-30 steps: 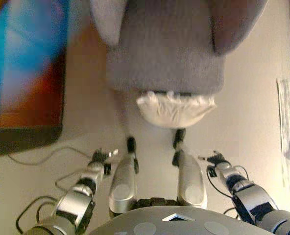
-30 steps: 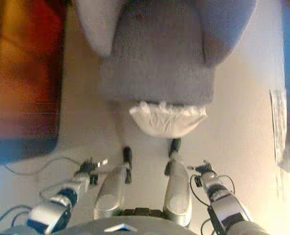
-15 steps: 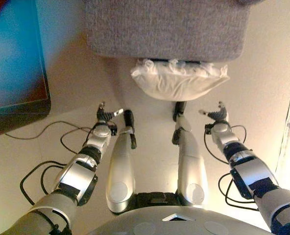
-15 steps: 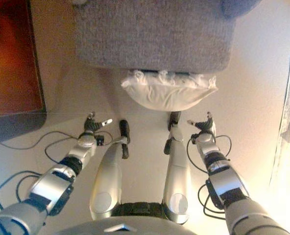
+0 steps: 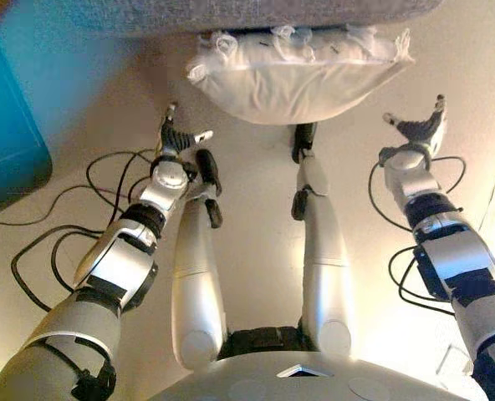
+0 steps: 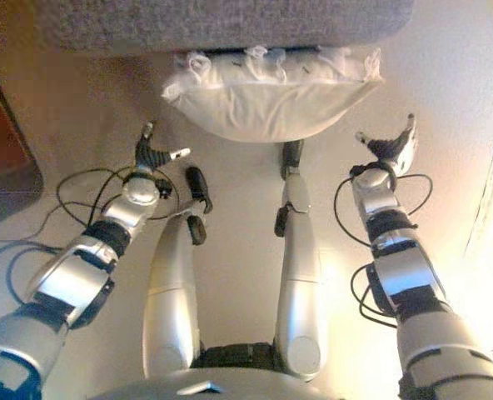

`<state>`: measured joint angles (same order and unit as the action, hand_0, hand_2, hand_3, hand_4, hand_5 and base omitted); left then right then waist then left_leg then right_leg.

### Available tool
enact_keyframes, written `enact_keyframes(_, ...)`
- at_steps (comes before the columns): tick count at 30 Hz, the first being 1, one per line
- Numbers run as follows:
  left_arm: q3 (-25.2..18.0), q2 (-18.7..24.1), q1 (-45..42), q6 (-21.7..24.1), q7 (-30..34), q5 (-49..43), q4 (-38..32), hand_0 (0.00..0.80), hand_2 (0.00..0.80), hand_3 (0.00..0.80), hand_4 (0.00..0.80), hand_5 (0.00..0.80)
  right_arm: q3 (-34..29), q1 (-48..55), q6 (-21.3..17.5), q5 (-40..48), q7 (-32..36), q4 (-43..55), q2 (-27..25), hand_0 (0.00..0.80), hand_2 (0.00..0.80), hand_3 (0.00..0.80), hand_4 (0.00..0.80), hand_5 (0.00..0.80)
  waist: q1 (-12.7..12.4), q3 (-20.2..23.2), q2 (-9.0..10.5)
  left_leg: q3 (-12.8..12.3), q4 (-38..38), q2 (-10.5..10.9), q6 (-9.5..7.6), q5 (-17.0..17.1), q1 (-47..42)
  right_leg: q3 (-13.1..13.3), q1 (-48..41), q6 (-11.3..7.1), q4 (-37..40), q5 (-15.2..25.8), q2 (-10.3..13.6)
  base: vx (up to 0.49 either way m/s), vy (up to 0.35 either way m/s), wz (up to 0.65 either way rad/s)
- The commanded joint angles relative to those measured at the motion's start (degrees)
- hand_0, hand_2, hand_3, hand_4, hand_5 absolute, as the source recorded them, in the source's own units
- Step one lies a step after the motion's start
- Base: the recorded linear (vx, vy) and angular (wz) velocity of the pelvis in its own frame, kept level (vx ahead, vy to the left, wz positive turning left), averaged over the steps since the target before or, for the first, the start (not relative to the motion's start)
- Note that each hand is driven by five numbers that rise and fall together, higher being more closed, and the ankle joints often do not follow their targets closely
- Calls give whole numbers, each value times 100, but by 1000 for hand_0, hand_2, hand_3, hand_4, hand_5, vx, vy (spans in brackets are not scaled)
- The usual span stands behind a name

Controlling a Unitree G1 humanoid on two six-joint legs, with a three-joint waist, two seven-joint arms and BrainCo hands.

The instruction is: Pick up the cushion and take it to the sofa

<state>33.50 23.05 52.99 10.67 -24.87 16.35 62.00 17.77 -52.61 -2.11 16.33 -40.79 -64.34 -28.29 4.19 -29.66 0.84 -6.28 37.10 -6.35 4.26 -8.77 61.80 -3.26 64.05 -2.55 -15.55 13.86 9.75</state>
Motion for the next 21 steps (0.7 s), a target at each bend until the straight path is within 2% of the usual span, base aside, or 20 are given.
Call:
enact_keyframes(1, -54, 219, 309, 369, -152, -475, -155, 0, 0, 0, 0, 0, 269, -196, -208, 3, -287, 41, -385, 0, 0, 0, 0, 0, -8, -14, -279, 232, -655, -62, -166, 545, 526, 72, 375, -268, -1402, -1370, 59, -36, 7, -15)
enact_keyframes(3, 49, 364, 561, 366, -285, -440, -300, 0, 0, 0, 0, 0, 291, -174, -509, 106, -149, 124, -465, 0, 0, 0, 0, 0, 39, -14, -255, 216, -592, -82, -167, 514, 759, 79, 598, -297, -1455, -1372, 35, -29, 11, -12)
enact_keyframes(6, 94, 513, 889, 330, -400, -473, -483, 0, 0, 0, 0, 0, 387, -260, -645, -125, -258, 335, -581, 0, 0, 0, 0, 0, 87, -14, -238, 195, -577, -93, -160, 477, 974, 77, 809, -313, -1462, -1390, 20, -20, -1, -5)
enact_keyframes(7, 99, 563, 994, 319, -435, -525, -556, 0, 0, 0, 0, 0, 448, -360, -555, 231, -217, 402, -643, 0, 0, 0, 0, 0, 98, -14, -238, 187, -571, -89, -161, 477, 1046, 67, 893, -309, -1483, -1393, 31, -9, 4, -4)
enact_keyframes(8, 112, 598, 1115, 354, -450, -523, -572, 0, 0, 0, 0, 0, 435, -440, -755, 106, -198, 451, -653, 0, 0, 0, 0, 0, 108, -14, -238, 186, -560, -96, -149, 464, 1129, 70, 972, -309, -1495, -1404, 22, -5, 10, -3)
enact_keyframes(10, 187, 640, 1302, 382, -444, -482, -584, 0, 0, 0, 0, 0, 453, -549, -898, 156, -114, 509, -667, 0, 0, 0, 0, 0, 110, -14, -242, 193, -474, -99, -129, 441, 1315, 85, 1140, -323, -1574, -1414, 9, 0, 0, 0)
enact_keyframes(21, 434, 1052, 2292, 458, 222, 6, -453, 0, 0, 0, 0, 0, 767, -1621, -1506, 805, 748, 177, -1149, 0, 0, 0, 0, 0, 26, -14, -242, 299, -17, -116, -81, 291, 2139, 8, 1935, -356, -2116, -1529, 151, 0, -12, 1)
